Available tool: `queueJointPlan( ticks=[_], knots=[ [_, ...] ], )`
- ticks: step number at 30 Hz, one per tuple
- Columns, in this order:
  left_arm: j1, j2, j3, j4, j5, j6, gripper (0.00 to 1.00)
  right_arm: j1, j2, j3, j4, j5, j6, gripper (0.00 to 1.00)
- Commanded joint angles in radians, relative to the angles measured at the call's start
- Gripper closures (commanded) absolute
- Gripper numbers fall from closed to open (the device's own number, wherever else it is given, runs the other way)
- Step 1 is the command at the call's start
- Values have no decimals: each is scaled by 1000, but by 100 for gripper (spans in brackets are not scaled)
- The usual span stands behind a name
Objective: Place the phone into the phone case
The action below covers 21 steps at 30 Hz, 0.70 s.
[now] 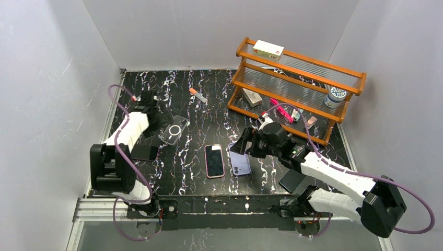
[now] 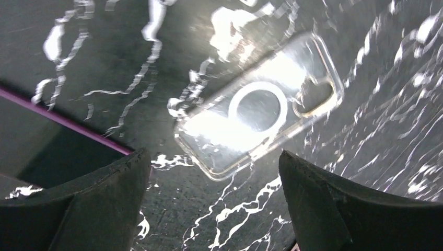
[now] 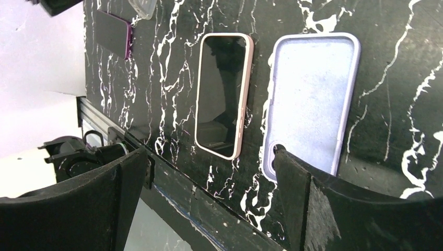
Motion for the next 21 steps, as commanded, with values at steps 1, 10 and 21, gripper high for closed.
queueJointPlan(
  ticks=[1, 10, 21],
  knots=[
    [163, -178, -100, -43, -40, -248, 10, -5, -48, -24, -10, 46, 18, 1],
    [234, -227, -134, -229, -144, -434, 2, -5, -8, 0, 49, -10, 11, 1],
    [263, -102, -129, -245, -180, -469, 2, -5, 5, -11, 93, -38, 42, 3]
  ],
)
